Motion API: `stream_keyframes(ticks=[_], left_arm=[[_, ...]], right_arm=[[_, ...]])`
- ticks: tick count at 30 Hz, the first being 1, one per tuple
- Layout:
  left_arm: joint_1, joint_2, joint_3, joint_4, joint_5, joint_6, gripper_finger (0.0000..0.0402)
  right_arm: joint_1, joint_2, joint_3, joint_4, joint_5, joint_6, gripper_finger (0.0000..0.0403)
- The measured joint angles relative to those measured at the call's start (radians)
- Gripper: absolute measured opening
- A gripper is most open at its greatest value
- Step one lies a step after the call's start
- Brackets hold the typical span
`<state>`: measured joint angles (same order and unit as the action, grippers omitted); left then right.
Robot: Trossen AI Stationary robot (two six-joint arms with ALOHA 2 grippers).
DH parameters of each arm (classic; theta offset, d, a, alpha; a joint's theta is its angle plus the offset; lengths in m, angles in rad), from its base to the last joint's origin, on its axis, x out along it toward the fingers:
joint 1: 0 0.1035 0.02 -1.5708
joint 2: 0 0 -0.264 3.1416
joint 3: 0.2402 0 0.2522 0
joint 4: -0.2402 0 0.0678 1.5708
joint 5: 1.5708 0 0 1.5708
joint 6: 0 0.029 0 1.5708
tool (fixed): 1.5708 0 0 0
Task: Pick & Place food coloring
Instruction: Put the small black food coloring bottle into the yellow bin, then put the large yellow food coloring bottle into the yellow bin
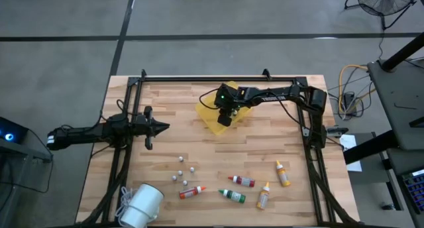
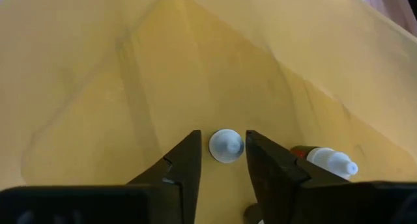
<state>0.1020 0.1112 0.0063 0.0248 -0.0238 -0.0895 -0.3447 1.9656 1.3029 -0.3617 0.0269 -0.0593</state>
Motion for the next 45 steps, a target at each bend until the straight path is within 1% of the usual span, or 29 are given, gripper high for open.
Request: stream_keyframes(ticks=[8,18,25,31,37,45], left_arm=[[0.001,0.0,0.0,0.0,0.0,0.0,0.0],[0.001,0.0,0.0,0.0,0.0,0.0,0.0],[0.0,0.0,0.0,0.0,0.0,0.0,0.0],[0.0,0.0,0.0,0.0,0.0,0.0,0.0],[0.0,0.0,0.0,0.0,0.0,0.0,0.0],[0.0,0.0,0.0,0.0,0.0,0.0,0.0]], right_arm=[[0.0,-0.007,0.0,-0.001,0.0,0.006,0.0124],[0.0,-0.068,0.0,-0.021,0.0,0.007,0.0135],[0.008,-0.163,0.0,-0.057,0.002,0.011,0.0132],[0.035,-0.294,0.0,-0.062,0.001,0.04,0.0137],[0.073,-0.42,0.0,-0.115,0.001,0.073,0.0138],[0.139,-0.508,0.0,-0.216,0.002,0.137,0.0141]])
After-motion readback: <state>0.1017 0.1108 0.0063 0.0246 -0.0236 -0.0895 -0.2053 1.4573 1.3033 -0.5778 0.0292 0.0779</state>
